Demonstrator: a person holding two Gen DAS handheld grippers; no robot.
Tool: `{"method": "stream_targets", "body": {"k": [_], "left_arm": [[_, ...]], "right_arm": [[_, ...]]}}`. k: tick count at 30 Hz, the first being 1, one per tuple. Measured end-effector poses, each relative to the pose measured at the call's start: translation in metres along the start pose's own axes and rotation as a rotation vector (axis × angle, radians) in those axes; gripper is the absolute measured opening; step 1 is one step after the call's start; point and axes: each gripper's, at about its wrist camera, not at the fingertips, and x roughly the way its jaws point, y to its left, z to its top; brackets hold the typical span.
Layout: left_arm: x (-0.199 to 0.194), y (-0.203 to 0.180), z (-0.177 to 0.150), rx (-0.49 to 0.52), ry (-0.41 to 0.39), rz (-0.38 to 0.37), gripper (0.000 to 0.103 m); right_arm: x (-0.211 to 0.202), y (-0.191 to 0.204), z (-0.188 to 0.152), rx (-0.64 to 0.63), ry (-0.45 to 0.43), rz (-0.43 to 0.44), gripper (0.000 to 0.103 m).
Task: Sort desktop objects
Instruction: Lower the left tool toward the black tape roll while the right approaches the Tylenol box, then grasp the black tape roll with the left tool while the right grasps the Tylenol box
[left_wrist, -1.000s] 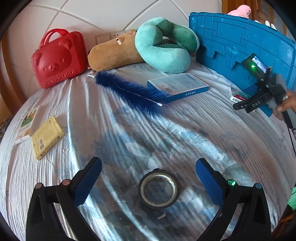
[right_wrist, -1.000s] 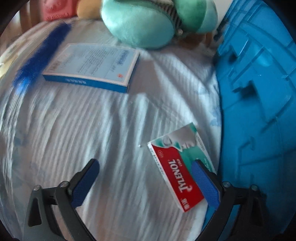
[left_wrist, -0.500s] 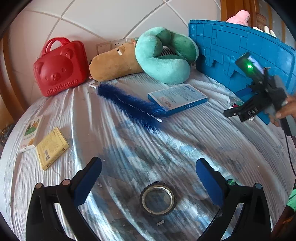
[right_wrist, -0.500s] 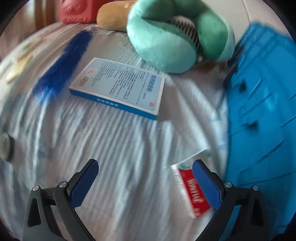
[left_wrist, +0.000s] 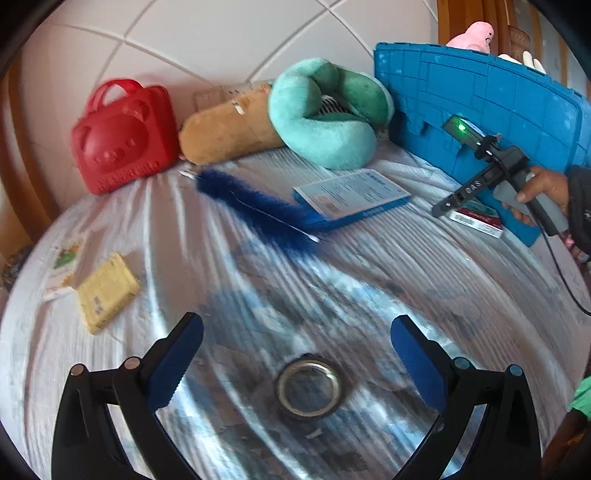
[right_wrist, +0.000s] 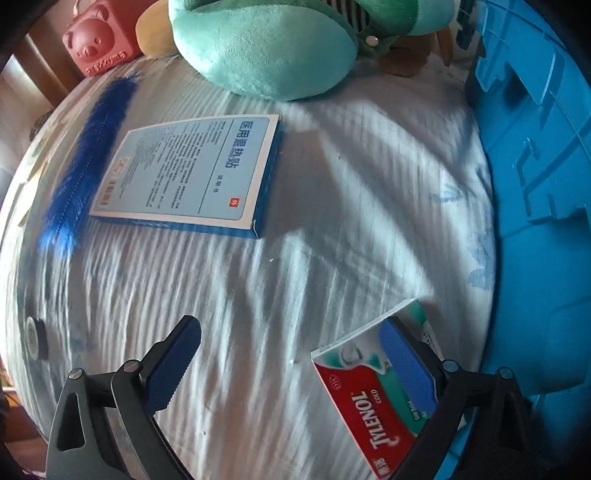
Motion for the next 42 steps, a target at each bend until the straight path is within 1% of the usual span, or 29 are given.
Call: {"method": "stream_targets", "body": {"k": [2, 3, 4, 5, 6, 9, 10, 12, 15, 16, 17, 18, 19, 20, 21, 22, 24, 25, 26, 27, 29, 31, 32, 33, 35, 38, 39, 40, 42], "left_arm": [[0.007, -0.001, -0.002, -0.013, 0.019, 0.005, 0.103], [0.009, -0.002, -0.002, -0.022, 0.026, 0.004, 0.103], [0.011, -0.001, -0.003, -0.036, 0.033, 0.002, 0.103], [0.013, -0.001, -0.002, -0.047, 0.038, -0.004, 0.103], [0.013, -0.003, -0.002, -0.049, 0.041, -0.009, 0.103], [0.012, -0.01, 0.0, -0.023, 0.031, -0.01, 0.103], [0.011, -0.012, 0.001, -0.014, 0.031, -0.012, 0.103], [0.01, -0.016, 0.004, 0.002, 0.025, -0.013, 0.103], [0.006, -0.016, 0.007, 0.006, 0.014, -0.016, 0.103], [0.005, -0.016, 0.008, 0.005, 0.009, -0.013, 0.103], [0.003, -0.016, 0.009, 0.006, 0.002, -0.012, 0.103], [0.001, -0.016, 0.01, 0.011, -0.005, -0.011, 0.103], [0.0, -0.016, 0.011, 0.016, -0.011, -0.009, 0.103], [-0.002, -0.017, 0.012, 0.025, -0.02, -0.005, 0.103], [-0.003, -0.018, 0.013, 0.031, -0.026, -0.004, 0.103], [-0.003, -0.019, 0.014, 0.034, -0.03, -0.002, 0.103], [-0.003, -0.019, 0.015, 0.023, -0.031, -0.009, 0.103], [-0.002, -0.019, 0.015, 0.017, -0.03, -0.013, 0.103], [-0.002, -0.02, 0.015, 0.011, -0.025, -0.015, 0.103], [-0.002, -0.02, 0.015, 0.005, -0.023, -0.02, 0.103], [-0.004, -0.022, 0.013, 0.003, -0.018, -0.029, 0.103], [-0.007, -0.025, 0.011, 0.023, -0.016, -0.022, 0.103], [-0.009, -0.028, 0.01, 0.038, -0.018, -0.018, 0.103], [-0.011, -0.028, 0.01, 0.045, -0.021, -0.018, 0.103], [-0.016, -0.028, 0.01, 0.047, -0.036, -0.018, 0.103], [-0.019, -0.027, 0.013, 0.038, -0.05, -0.024, 0.103], [-0.02, -0.027, 0.014, 0.04, -0.056, -0.022, 0.103], [-0.02, -0.027, 0.015, 0.039, -0.059, -0.022, 0.103], [-0.021, -0.027, 0.018, 0.037, -0.064, -0.032, 0.103]], "right_arm": [[0.001, 0.002, -0.001, -0.006, 0.01, 0.0, 0.101], [0.0, 0.002, 0.0, -0.005, 0.004, 0.0, 0.099], [-0.003, 0.002, 0.001, -0.002, -0.023, -0.019, 0.094], [-0.004, 0.001, 0.001, 0.006, -0.048, -0.061, 0.092], [-0.002, -0.001, 0.001, 0.019, -0.048, -0.09, 0.091], [0.009, 0.002, 0.0, -0.014, -0.013, -0.151, 0.094], [0.011, 0.004, 0.0, -0.022, -0.003, -0.152, 0.097], [0.012, 0.005, -0.001, -0.021, 0.022, -0.148, 0.1], [0.014, 0.006, -0.001, 0.0, 0.098, -0.131, 0.103], [0.013, 0.007, -0.002, 0.031, 0.12, -0.112, 0.103], [0.009, 0.007, -0.004, 0.084, 0.133, -0.058, 0.103], [0.003, 0.007, -0.008, 0.138, 0.135, 0.04, 0.103], [-0.005, 0.011, -0.012, 0.178, 0.133, 0.187, 0.102], [-0.016, 0.019, -0.017, 0.169, 0.11, 0.264, 0.101], [-0.027, 0.026, -0.02, 0.133, 0.074, 0.255, 0.101], [-0.039, 0.031, -0.024, 0.096, 0.034, 0.209, 0.101], [-0.049, 0.028, -0.025, 0.062, -0.025, 0.064, 0.101], [-0.05, 0.028, -0.028, 0.051, -0.036, -0.033, 0.101], [-0.046, 0.027, -0.031, 0.064, -0.022, -0.079, 0.101], [-0.034, 0.018, -0.03, 0.096, 0.002, -0.054, 0.101], [-0.022, 0.012, -0.024, 0.107, 0.0, -0.024, 0.101], [-0.004, 0.005, -0.018, 0.121, 0.014, -0.074, 0.101], [0.001, 0.003, -0.014, 0.136, 0.031, -0.074, 0.102], [0.002, 0.004, -0.013, 0.12, 0.02, -0.091, 0.102], [0.004, 0.007, -0.015, 0.103, 0.062, -0.088, 0.102], [0.006, 0.01, -0.024, 0.059, 0.089, -0.135, 0.096], [0.004, 0.012, -0.026, 0.053, 0.091, -0.145, 0.096], [0.002, 0.014, -0.03, 0.058, 0.081, -0.144, 0.096], [0.003, 0.012, -0.038, 0.13, 0.071, -0.144, 0.1]]}}
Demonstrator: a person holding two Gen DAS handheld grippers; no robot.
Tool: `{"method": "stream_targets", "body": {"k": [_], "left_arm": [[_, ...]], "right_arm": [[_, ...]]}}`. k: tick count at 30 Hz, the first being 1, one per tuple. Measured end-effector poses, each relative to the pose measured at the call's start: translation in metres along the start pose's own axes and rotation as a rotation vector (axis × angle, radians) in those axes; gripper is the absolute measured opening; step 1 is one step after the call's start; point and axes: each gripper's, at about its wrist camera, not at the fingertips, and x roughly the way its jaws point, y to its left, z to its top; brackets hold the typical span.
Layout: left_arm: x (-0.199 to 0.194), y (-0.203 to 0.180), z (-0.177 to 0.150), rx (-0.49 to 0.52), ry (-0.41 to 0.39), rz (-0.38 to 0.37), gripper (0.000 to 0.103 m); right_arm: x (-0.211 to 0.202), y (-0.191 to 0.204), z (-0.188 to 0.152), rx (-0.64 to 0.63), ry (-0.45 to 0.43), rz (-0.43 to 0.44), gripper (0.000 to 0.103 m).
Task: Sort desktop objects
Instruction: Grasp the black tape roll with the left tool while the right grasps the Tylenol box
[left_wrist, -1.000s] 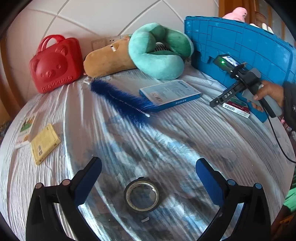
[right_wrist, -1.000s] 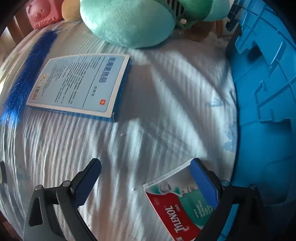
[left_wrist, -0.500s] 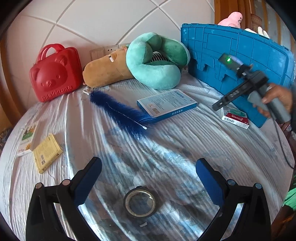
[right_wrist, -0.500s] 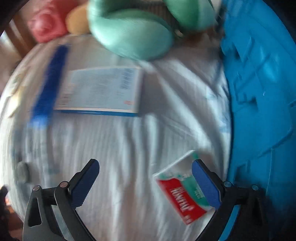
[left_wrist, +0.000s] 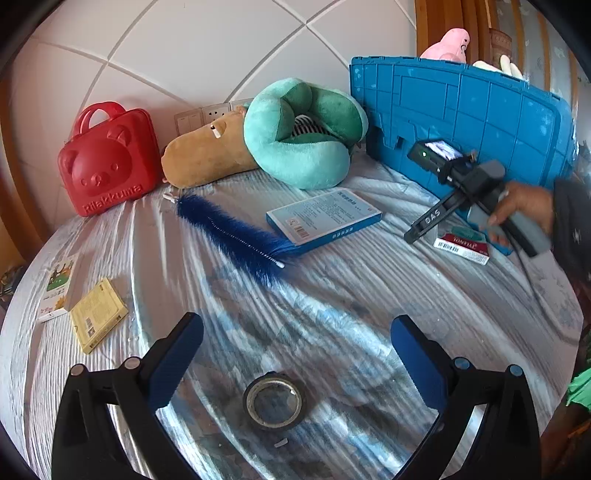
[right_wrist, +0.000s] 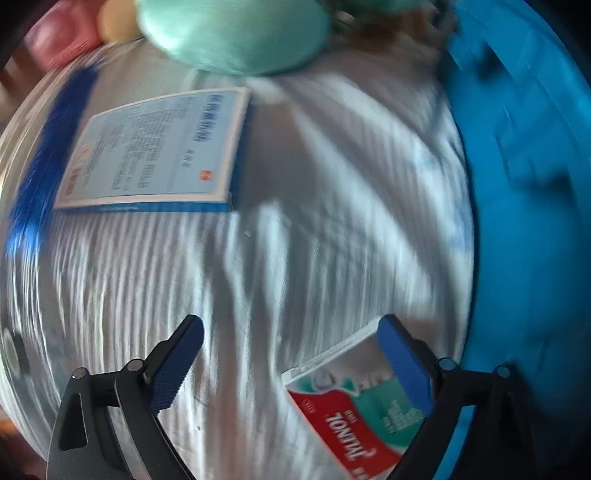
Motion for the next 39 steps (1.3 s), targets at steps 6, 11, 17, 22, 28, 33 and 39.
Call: {"method": "stream_targets", "body": {"k": [6, 11, 17, 22, 28, 33, 39], "left_arm": [[-0.008, 0.001, 0.01, 0.025, -0.039, -0.013, 0.103], [-0.016, 0.002, 0.022, 0.036, -0.088, -0.019, 0.103], [-0.014, -0.003, 0.027, 0.069, -0.086, -0.024, 0.103], [-0.008, -0.003, 0.022, 0.064, -0.054, -0.034, 0.103], [-0.01, -0.001, 0.023, 0.066, -0.056, -0.013, 0.103], [-0.013, 0.012, 0.02, 0.021, -0.067, -0.006, 0.103], [-0.012, 0.018, 0.013, 0.012, -0.061, 0.008, 0.103]], "right_arm": [[-0.017, 0.02, -0.049, 0.096, 0.07, 0.141, 0.102], [-0.055, 0.039, -0.098, 0.015, -0.163, -0.073, 0.1], [-0.026, 0.012, -0.139, 0.227, -0.171, -0.054, 0.101], [-0.014, 0.013, -0.138, 0.266, -0.211, 0.192, 0.101], [-0.049, 0.101, -0.096, -0.055, -0.325, 0.214, 0.1], [-0.064, 0.047, -0.079, 0.158, -0.372, 0.036, 0.101], [-0.046, -0.009, -0.064, 0.226, -0.22, 0.052, 0.103]]}}
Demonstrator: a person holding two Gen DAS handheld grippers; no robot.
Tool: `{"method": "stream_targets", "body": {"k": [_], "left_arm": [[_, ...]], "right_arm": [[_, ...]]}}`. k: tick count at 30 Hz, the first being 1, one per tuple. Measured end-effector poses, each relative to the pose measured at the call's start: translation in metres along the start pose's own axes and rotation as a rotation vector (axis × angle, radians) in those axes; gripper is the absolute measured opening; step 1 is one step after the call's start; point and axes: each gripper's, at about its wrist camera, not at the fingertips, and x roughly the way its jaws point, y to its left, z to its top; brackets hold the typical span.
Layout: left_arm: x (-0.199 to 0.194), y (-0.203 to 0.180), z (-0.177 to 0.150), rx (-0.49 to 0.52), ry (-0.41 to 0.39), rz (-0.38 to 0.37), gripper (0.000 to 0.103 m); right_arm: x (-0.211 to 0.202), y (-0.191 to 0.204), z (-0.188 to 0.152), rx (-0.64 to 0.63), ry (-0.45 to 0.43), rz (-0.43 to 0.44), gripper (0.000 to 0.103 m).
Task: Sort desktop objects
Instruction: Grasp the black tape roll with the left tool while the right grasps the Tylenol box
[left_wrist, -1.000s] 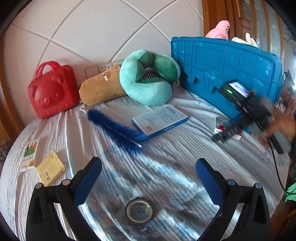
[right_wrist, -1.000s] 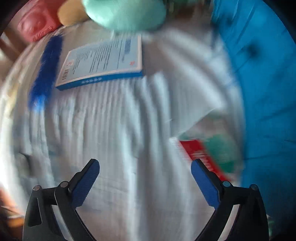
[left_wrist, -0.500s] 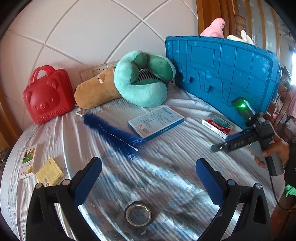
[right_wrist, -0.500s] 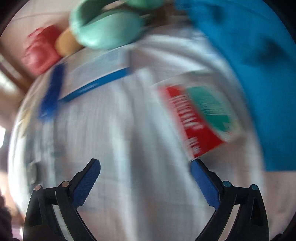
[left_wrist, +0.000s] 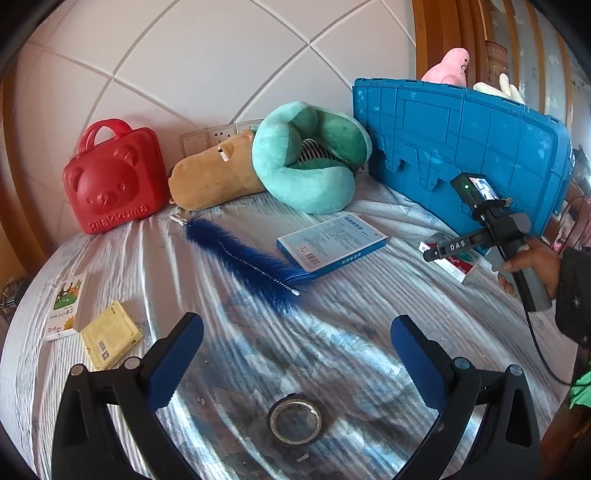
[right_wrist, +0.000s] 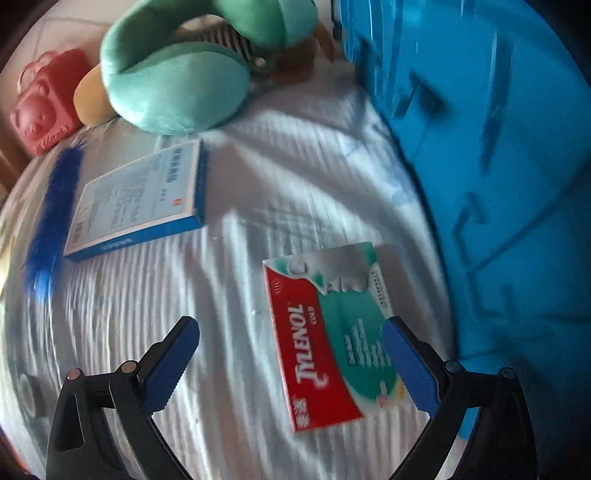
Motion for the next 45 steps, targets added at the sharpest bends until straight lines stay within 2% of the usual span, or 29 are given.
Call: {"method": "stream_targets", "body": {"k": [4, 8, 12, 17, 20, 24, 27, 32, 33, 35, 36, 42, 43, 45], "left_arm": [[0.004, 0.004, -0.004, -0.005, 0.008, 0.003, 0.103], [0.012, 0.006, -0.011, -0.008, 0.001, -0.031, 0.103], [0.022, 0.005, -0.025, -0.016, 0.037, -0.065, 0.103], [0.04, 0.006, -0.044, -0.036, 0.1, -0.059, 0.103], [0.055, 0.008, -0.053, -0.053, 0.169, -0.097, 0.073], [0.081, 0.01, -0.069, -0.056, 0.286, -0.104, 0.057], [0.09, 0.009, -0.076, -0.052, 0.315, -0.088, 0.057], [0.088, 0.007, -0.08, -0.035, 0.304, -0.089, 0.054], [0.087, 0.006, -0.08, -0.033, 0.303, -0.085, 0.054], [0.085, 0.004, -0.08, -0.03, 0.303, -0.076, 0.054], [0.086, 0.005, -0.079, -0.03, 0.305, -0.071, 0.054], [0.086, 0.003, -0.078, -0.027, 0.312, -0.055, 0.054], [0.086, 0.004, -0.078, -0.034, 0.314, -0.054, 0.054], [0.086, 0.002, -0.078, -0.031, 0.312, -0.047, 0.054]], "right_arm": [[0.002, 0.003, -0.002, -0.021, -0.022, -0.009, 0.102], [0.007, 0.012, 0.018, -0.051, -0.004, -0.09, 0.092], [0.006, 0.001, 0.012, -0.039, -0.015, -0.154, 0.092], [0.003, -0.011, 0.0, -0.006, 0.002, -0.141, 0.093], [0.002, -0.018, -0.005, 0.015, 0.018, -0.103, 0.093], [-0.005, -0.013, -0.01, -0.038, -0.001, -0.101, 0.093], [-0.005, -0.015, -0.007, -0.041, -0.015, -0.097, 0.093], [0.005, -0.013, 0.0, -0.057, -0.006, -0.074, 0.091], [0.005, -0.014, -0.001, -0.057, -0.005, -0.072, 0.089], [0.004, -0.014, 0.0, -0.052, -0.001, -0.057, 0.076], [0.005, -0.014, 0.001, -0.043, 0.004, -0.039, 0.074], [0.007, -0.016, 0.006, -0.05, 0.032, -0.037, 0.075], [0.025, -0.006, 0.015, -0.049, 0.037, -0.04, 0.075], [0.033, -0.002, 0.02, -0.052, 0.04, -0.042, 0.076]]}}
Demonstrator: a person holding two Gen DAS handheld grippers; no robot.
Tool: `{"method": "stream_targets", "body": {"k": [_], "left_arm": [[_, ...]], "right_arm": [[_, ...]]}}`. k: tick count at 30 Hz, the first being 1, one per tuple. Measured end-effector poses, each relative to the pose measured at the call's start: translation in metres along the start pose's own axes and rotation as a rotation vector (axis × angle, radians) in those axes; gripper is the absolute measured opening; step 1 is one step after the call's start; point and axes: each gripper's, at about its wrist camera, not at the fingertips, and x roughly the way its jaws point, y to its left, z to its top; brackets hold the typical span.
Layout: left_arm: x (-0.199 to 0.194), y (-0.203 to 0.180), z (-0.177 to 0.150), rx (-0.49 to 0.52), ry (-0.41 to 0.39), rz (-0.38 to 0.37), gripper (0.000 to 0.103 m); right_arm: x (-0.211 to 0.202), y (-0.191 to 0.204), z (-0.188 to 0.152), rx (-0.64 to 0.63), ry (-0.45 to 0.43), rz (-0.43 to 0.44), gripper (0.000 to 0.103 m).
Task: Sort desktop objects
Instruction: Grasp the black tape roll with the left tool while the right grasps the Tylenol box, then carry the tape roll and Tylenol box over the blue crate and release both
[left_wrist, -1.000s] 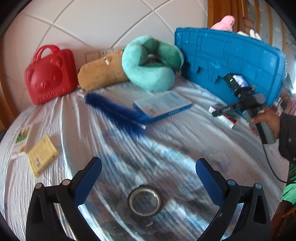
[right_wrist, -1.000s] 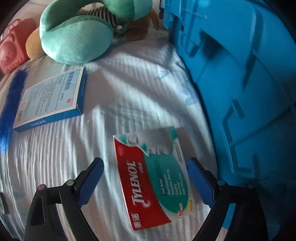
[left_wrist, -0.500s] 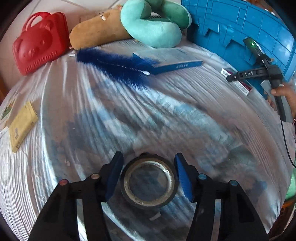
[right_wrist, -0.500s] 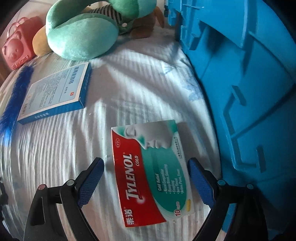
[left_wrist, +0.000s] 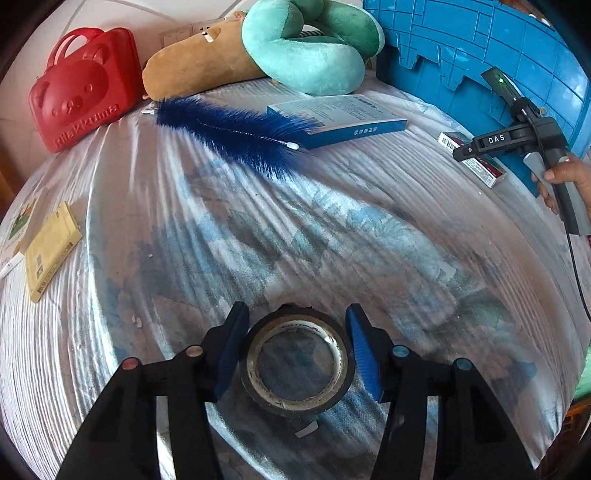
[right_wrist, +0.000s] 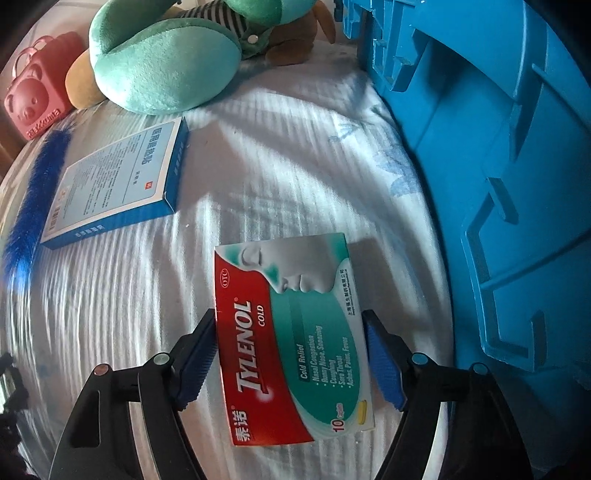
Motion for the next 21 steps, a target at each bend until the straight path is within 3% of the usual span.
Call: {"method": "stream_targets", "body": {"k": [2, 4, 8, 12, 21], "left_arm": [[-0.001, -0.001, -0.001, 0.0, 0.002, 0.003, 0.054], [-0.001, -0.001, -0.001, -0.004, 0.005, 0.004, 0.054], [-0.002, -0.002, -0.001, -0.008, 0.004, 0.008, 0.054], [-0.002, -0.002, -0.002, -0.009, -0.002, 0.011, 0.054], [-0.012, 0.006, -0.005, -0.03, -0.032, 0.008, 0.053]], "right_arm": [[0.001, 0.001, 0.002, -0.011, 0.016, 0.016, 0.084], [0.005, 0.007, 0.002, -0.04, 0.012, 0.012, 0.085], [0.002, 0.008, 0.001, -0.028, 0.001, 0.016, 0.072], [-0.005, 0.022, -0.008, -0.068, -0.032, -0.008, 0.072], [-0.031, 0.056, -0.046, -0.1, -0.084, 0.066, 0.072]]}}
